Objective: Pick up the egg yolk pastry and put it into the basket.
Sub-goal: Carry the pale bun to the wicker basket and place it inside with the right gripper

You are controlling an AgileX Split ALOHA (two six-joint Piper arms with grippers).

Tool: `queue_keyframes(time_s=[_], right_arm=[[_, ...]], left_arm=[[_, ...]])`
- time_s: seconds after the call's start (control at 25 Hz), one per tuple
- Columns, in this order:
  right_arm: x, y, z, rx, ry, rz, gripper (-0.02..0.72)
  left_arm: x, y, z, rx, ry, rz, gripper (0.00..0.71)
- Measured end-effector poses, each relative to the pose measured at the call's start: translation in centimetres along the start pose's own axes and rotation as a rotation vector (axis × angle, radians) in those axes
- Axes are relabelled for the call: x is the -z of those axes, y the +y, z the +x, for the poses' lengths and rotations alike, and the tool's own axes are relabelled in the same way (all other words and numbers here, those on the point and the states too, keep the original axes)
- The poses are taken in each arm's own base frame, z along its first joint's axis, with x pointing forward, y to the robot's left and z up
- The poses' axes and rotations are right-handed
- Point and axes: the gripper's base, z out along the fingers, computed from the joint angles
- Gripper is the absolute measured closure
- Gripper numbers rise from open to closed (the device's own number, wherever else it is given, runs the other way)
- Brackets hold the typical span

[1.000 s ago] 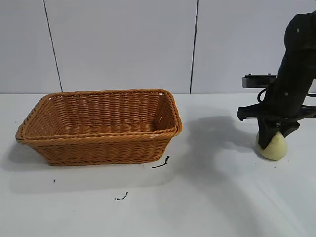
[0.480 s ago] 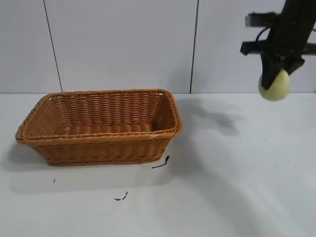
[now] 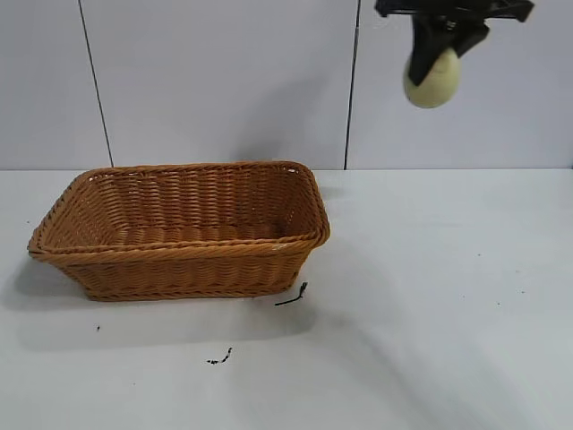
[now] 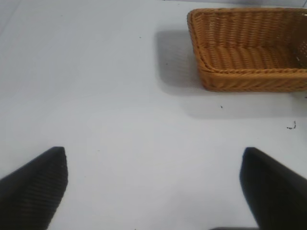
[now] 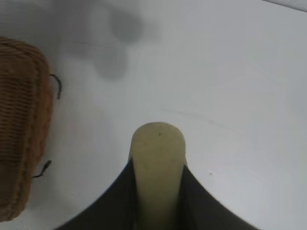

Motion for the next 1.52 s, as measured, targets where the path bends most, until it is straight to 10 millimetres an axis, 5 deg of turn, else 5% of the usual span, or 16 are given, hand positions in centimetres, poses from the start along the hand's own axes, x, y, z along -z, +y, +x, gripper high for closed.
queue_keyframes(time_s=[0.28,0.44,0.76,0.92,1.04,1.24,1.36,1.52], right_arm=[[-3.2,11.4,-0.2,0.188,-0.102,-0.118,0.601],[-6.5,15.8,0.6,0.252,-0.131,-0.163,0.601],[-15.4,17.5,3.0,0.272,-0.065,-0.163,0.601],[-17.3,17.4,3.8,0.27,-0.028,-0.159,0.598],[-17.4,17.4,3.9,0.27,-0.026,-0.159,0.523],[-16.0,17.5,3.2,0.269,-0.059,-0.164,0.16],[-13.1,17.5,2.1,0.254,-0.106,-0.172,0.06],[-7.4,17.2,0.3,0.235,-0.218,-0.158,0.037]], left_arm=[[0.0,0.0,0.0,0.0,0.0,0.0,0.014],[0.0,0.0,0.0,0.0,0.0,0.0,0.014],[0.0,0.0,0.0,0.0,0.0,0.0,0.014],[0.0,0.0,0.0,0.0,0.0,0.0,0.014],[0.0,0.0,0.0,0.0,0.0,0.0,0.014],[0.0,0.0,0.0,0.0,0.0,0.0,0.014],[0.0,0.0,0.0,0.0,0.0,0.0,0.014],[0.0,0.0,0.0,0.0,0.0,0.0,0.014]])
